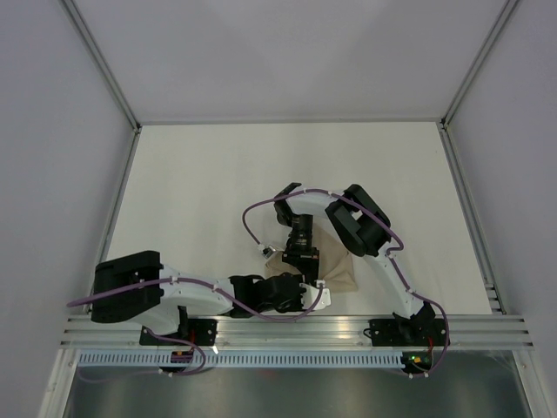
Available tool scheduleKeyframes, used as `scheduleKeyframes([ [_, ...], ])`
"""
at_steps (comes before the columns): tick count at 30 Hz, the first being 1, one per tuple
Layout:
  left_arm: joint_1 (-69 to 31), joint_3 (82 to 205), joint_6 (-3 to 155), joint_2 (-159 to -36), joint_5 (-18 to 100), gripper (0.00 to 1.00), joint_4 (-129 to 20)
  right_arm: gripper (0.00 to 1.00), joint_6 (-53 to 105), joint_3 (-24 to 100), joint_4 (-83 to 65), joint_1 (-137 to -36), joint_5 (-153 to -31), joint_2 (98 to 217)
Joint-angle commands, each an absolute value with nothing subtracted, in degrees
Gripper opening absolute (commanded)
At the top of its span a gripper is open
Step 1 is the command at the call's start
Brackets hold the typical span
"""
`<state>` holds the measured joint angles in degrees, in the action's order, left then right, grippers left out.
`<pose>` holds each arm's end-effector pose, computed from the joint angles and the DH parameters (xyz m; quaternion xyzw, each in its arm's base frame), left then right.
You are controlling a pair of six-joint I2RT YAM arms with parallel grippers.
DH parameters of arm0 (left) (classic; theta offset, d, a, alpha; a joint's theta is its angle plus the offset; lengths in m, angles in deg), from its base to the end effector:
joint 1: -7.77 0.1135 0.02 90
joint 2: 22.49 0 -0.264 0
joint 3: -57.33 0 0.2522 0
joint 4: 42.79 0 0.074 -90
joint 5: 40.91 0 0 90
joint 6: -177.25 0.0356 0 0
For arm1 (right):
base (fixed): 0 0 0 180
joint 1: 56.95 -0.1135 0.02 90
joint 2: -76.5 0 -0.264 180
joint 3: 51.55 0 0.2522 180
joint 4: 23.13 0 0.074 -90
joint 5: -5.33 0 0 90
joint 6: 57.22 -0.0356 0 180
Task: Fold the napkin, place the utensils inside, and roll it up
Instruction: Roll the napkin with the utensil
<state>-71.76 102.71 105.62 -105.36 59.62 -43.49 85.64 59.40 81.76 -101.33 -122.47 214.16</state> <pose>0.0560 -0.2673 0.1546 0.6492 0.6185 -0.1503 0.4165 0.2511 0.2762 0.1016 0.5876 -0.6710 -0.3268 0.3127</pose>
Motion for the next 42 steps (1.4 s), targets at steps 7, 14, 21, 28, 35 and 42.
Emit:
scheduleKeyframes([
  [7,-72.04,101.15,110.36,-109.15,63.42,0.54,-30.28,0.22,88.07,58.54,62.70,-101.69,-115.25,218.88],
  [14,-72.74,101.76,110.97,-111.96,61.92,0.54,-28.70,0.22,87.54,58.98,62.52,-101.69,-115.17,219.06],
  [21,-73.44,103.70,111.86,-117.23,64.30,0.50,-27.90,0.21,87.01,59.33,62.26,-101.78,-115.34,219.23],
  [28,-73.53,104.84,109.14,-121.54,66.76,0.22,-27.28,0.21,86.40,59.42,62.52,-101.69,-117.09,218.18],
  [35,-73.36,104.05,107.82,-122.51,65.01,0.02,-26.32,0.27,83.06,59.24,60.86,-101.08,-119.12,213.18],
  [42,-72.30,100.36,101.94,-120.67,63.25,0.02,-19.21,0.44,73.66,56.97,50.59,-94.93,-122.02,201.58],
])
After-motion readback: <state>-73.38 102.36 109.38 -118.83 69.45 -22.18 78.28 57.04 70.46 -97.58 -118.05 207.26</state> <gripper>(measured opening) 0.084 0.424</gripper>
